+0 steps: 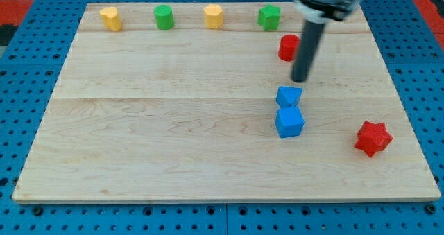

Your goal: Slightly touch the blue cube which is at the bottom of the board

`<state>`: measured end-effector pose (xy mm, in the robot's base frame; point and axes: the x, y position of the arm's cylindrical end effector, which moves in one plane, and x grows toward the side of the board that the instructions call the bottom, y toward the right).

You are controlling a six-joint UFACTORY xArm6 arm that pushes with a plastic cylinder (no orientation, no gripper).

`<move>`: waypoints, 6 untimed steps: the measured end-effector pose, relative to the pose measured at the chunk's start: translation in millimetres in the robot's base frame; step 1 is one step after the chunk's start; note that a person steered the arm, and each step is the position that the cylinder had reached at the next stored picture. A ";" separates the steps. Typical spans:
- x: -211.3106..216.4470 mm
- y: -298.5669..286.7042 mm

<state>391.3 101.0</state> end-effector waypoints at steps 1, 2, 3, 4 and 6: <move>42.1 -21.4; 89.5 11.4; 113.3 15.4; 110.8 -15.0; 175.4 -47.8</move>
